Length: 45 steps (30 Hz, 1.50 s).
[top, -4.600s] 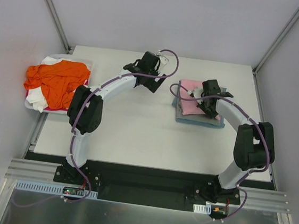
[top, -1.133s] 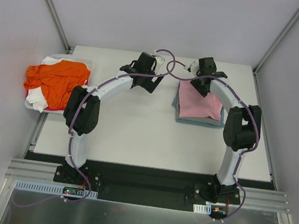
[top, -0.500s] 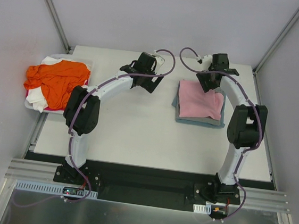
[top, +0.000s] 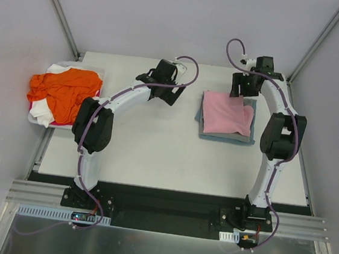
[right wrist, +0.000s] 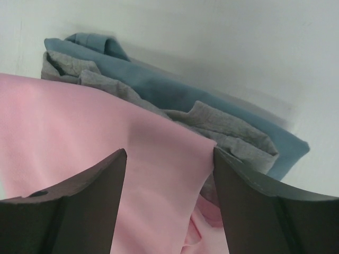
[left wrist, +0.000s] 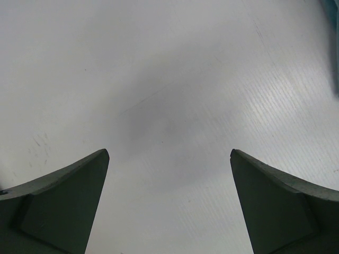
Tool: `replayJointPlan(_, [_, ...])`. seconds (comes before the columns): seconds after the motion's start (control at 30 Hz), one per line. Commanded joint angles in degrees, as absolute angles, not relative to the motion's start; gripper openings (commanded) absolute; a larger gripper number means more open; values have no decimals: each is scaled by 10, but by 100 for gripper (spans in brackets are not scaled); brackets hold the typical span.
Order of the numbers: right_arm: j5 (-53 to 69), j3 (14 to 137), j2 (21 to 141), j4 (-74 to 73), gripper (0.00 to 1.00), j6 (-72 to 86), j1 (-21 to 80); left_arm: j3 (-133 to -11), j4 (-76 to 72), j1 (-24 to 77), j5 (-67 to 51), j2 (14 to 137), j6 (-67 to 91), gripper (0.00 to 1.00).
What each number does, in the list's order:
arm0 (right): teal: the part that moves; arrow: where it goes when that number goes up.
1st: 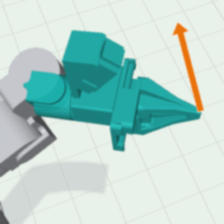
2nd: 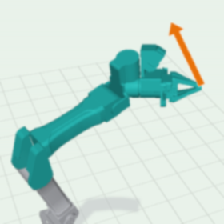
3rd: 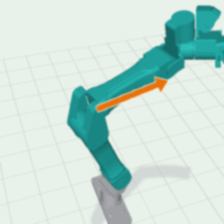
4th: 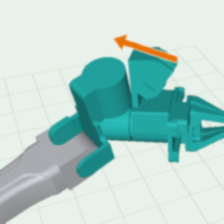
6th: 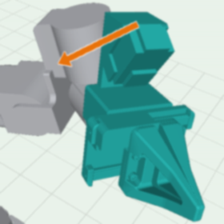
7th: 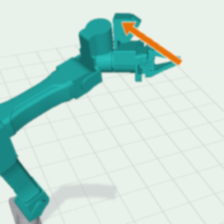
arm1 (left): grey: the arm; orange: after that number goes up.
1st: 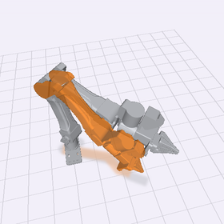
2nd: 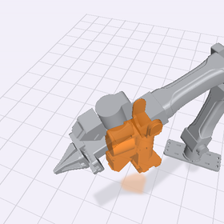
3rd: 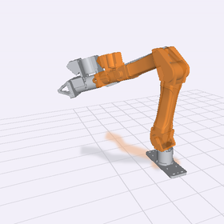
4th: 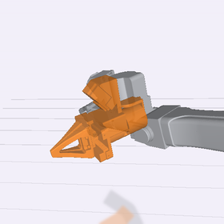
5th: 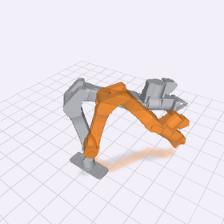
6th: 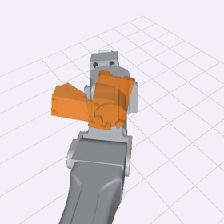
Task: Fold and stack the t-shirts
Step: Neatly place the folded tshirt to the corner
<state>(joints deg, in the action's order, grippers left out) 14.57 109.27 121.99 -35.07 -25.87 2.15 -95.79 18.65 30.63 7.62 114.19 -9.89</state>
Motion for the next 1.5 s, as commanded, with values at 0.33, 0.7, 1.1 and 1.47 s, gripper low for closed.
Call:
replayJointPlan(0.33, [168,1088,1197,-387,67,-255,23,-949,178,301,83,1121,-98,99])
replayJointPlan(0.7, [147,1053,1191,-389,38,-273,14,-940,174,301,84,1114,-99,99])
replayJointPlan(1.1, [109,1055,1163,-389,4,-291,8,-936,171,301,82,1112,-98,99])
replayJointPlan(1.47, [102,1043,1114,-395,2,-301,2,-930,169,301,79,1107,-97,99])
